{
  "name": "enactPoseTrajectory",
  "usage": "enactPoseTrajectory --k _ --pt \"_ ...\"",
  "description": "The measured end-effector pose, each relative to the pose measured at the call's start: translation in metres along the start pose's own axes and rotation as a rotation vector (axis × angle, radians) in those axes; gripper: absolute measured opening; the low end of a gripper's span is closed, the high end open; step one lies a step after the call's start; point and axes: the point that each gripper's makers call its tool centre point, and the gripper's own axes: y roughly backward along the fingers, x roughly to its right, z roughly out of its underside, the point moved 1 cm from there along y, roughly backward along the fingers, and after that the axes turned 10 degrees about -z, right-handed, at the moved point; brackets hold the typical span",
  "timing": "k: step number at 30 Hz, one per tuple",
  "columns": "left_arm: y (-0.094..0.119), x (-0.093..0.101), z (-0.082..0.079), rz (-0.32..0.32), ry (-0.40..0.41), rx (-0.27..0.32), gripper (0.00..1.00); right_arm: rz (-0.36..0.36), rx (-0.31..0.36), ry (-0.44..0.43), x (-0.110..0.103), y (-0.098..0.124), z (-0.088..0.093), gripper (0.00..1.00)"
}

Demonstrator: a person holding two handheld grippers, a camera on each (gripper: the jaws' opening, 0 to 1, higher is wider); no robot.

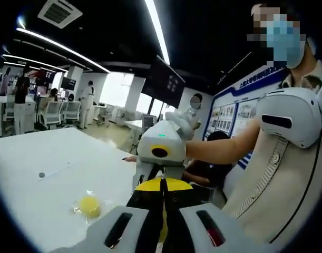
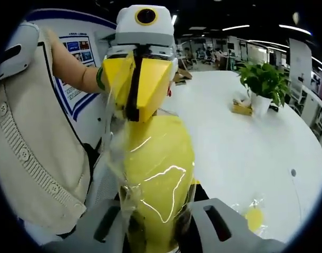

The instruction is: Compare the silicone blocks by pressing each to a similar depth, holding the contact briefly, and releasing to observe deformation and rebound differences across the visible hardness samples.

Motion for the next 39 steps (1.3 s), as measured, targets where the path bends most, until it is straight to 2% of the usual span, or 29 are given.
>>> enactPoseTrajectory --k 24,28,34,39 --pt "-0.0035 -0.001 0.0034 -0.032 -0.013 -0.007 0.0 0.005 0.003 -0.002 0.0038 -0.0008 0.0034 0.11" --pt "-0.0033 -0.0014 0.004 -0.036 0.012 -0.012 0.0 0.019 -0.001 0.001 0.0058 -0.0006 0.0035 0.12" --pt "-0.0011 -0.0005 0.0004 -0.046 0.048 0.006 0.0 0.029 -0.017 0.046 0.0049 0.0014 -0.0001 0.15" --pt "-0.0017 0.0002 0.0004 -0.06 0.037 0.019 0.0 0.036 -0.046 0.09 0.0086 0.004 0.001 0.18"
